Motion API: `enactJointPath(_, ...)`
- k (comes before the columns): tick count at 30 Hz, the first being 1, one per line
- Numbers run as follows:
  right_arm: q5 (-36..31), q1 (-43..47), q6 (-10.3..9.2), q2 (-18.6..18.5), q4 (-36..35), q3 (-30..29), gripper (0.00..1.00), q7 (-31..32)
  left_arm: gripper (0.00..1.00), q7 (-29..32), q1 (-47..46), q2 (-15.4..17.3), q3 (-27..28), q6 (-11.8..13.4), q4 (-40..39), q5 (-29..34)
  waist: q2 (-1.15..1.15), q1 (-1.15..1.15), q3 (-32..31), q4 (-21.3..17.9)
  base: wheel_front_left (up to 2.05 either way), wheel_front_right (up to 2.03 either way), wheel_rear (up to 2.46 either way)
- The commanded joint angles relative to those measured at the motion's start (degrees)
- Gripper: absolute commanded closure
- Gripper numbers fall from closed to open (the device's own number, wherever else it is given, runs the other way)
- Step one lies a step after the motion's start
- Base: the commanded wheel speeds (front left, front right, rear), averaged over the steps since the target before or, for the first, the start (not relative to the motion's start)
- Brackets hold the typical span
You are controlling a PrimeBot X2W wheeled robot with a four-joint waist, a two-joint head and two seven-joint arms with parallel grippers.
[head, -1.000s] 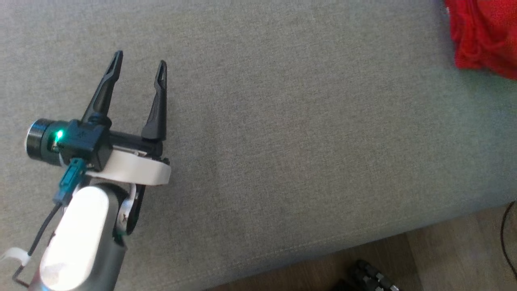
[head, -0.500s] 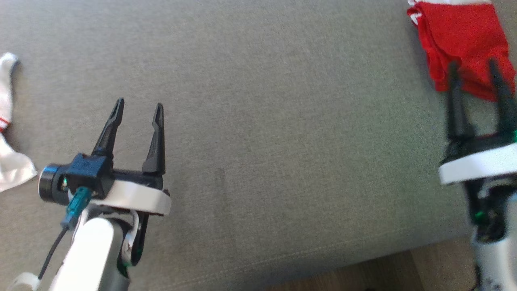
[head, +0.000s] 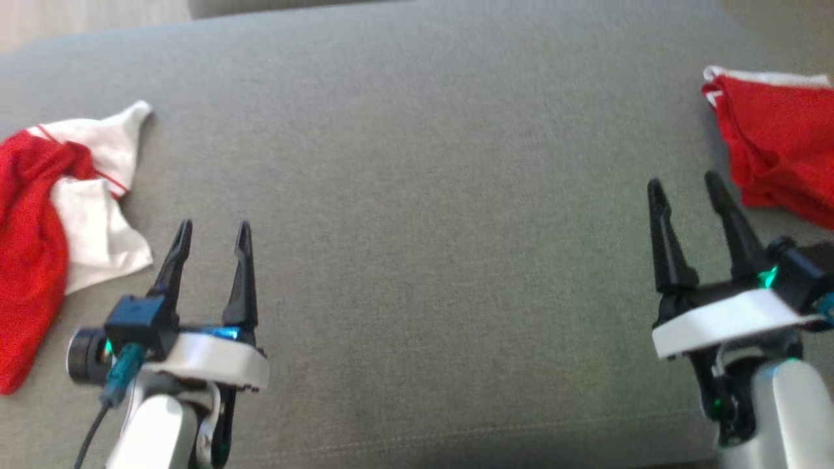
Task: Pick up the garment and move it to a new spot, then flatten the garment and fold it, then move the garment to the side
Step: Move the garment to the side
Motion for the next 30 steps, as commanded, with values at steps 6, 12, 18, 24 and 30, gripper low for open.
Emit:
enactJointPath(6, -1.6, 3.3, -0.04, 0.4, -1.2, 0.8, 0.0, 0.3, 0.0, -0.5, 3.0, 1.2, 2.0, 0.9, -1.3, -0.7, 0.0, 0.0, -5.5, 2.4, 0.0, 0.0, 0.0)
enactJointPath(12, -2.3, 5.9, -0.04, 0.5, -1.5, 0.7, 0.0, 1.0, 0.0, 0.0, 5.3, 1.6, 1.5, 1.0, -1.1, -1.0, 0.0, 0.0, -7.9, 2.4, 0.0, 0.0, 0.0)
enactJointPath(18, -2.8, 8.2, -0.04, 0.5, -2.3, 1.1, 0.0, 2.2, 0.0, 0.5, 7.1, 2.0, 1.2, 1.0, -0.8, -1.5, 0.0, 0.0, -9.9, 2.0, 0.0, 0.0, 0.0)
enactJointPath(24, -2.8, 9.8, -0.04, 0.6, -3.2, 0.9, 0.0, 2.8, 0.0, 0.8, 8.1, 2.4, 0.8, 1.1, -0.7, -1.7, 0.0, 0.0, -11.1, 1.9, 0.0, 0.0, 0.0)
enactJointPath(30, -2.9, 10.1, -0.04, 0.7, -4.1, 0.5, 0.0, 3.3, 0.0, 1.1, 8.0, 2.6, 0.5, 1.4, -1.0, -1.6, 0.0, 0.0, -11.1, 2.0, 0.0, 0.0, 0.0)
